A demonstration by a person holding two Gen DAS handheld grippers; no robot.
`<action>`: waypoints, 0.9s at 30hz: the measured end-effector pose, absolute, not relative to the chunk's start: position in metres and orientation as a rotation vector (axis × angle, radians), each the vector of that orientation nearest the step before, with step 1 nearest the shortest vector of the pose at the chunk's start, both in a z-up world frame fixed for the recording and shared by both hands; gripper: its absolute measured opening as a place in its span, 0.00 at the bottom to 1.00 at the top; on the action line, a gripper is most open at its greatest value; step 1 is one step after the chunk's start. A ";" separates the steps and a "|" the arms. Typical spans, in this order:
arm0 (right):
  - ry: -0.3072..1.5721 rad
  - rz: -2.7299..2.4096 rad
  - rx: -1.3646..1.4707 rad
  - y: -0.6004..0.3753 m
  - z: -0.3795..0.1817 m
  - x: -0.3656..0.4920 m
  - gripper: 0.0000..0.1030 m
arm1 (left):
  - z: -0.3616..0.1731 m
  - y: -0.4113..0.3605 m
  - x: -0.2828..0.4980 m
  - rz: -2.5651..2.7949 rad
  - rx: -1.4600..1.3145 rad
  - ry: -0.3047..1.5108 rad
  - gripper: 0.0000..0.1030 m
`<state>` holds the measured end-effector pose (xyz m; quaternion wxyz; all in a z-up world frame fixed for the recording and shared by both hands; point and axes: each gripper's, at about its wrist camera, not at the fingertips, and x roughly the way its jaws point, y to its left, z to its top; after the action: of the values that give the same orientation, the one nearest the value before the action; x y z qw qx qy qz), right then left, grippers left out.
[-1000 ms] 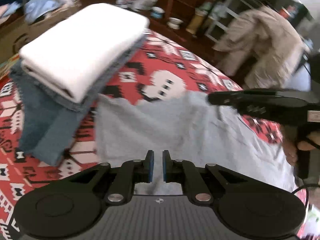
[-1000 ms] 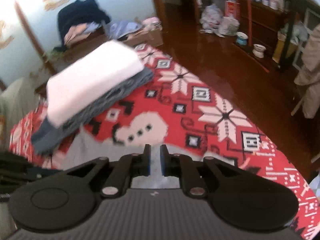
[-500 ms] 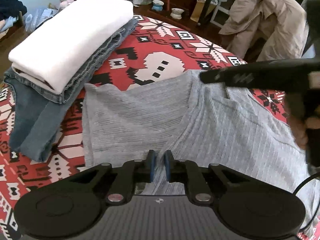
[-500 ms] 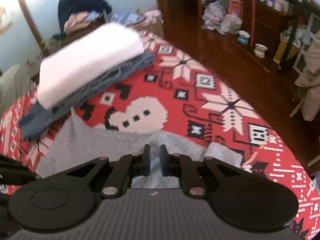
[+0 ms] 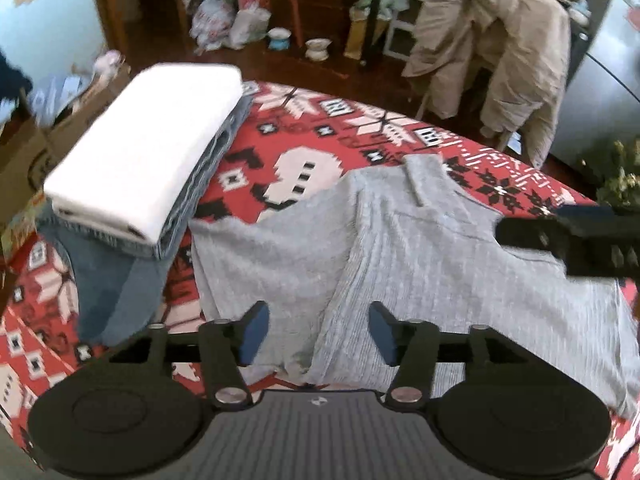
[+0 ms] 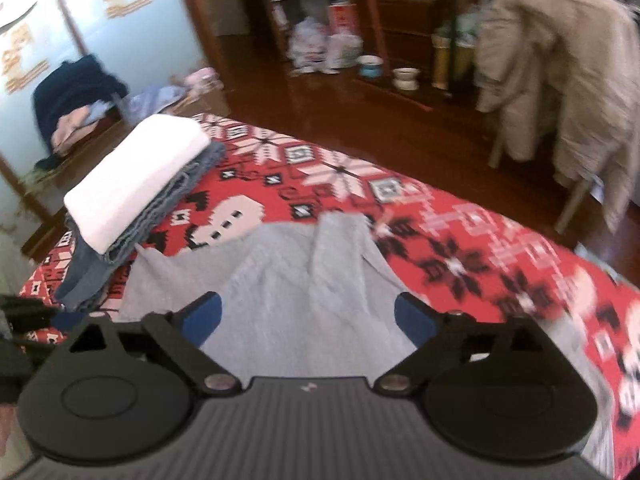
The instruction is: Fold clothes
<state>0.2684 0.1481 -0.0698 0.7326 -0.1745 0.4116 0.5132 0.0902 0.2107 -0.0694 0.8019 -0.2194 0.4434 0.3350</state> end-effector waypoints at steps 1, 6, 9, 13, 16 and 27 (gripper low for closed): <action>0.903 1.099 -0.376 0.138 -0.068 0.265 0.99 | -0.068 0.209 0.091 0.710 -0.456 0.950 0.58; 0.877 0.942 -0.360 0.095 -0.066 0.247 0.99 | -0.077 0.197 0.096 0.683 -0.409 0.963 0.65; 0.844 0.868 -0.327 0.068 -0.073 0.238 0.99 | -0.086 0.190 0.094 0.646 -0.395 0.937 0.68; 0.849 0.801 -0.234 0.034 -0.091 0.233 0.99 | -0.099 0.183 0.092 0.625 -0.389 0.900 0.69; 0.841 0.732 -0.201 0.014 -0.105 0.227 0.99 | -0.105 0.178 0.091 0.602 -0.392 0.875 0.70; 0.656 0.591 -0.335 -0.028 -0.118 0.171 0.99 | -0.089 0.142 0.058 0.541 -0.271 0.781 0.69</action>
<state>0.1714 -0.0282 -0.1185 0.8904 -0.1614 0.3162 0.2848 0.0585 0.1423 -0.0890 0.8804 -0.1301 0.3750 0.2596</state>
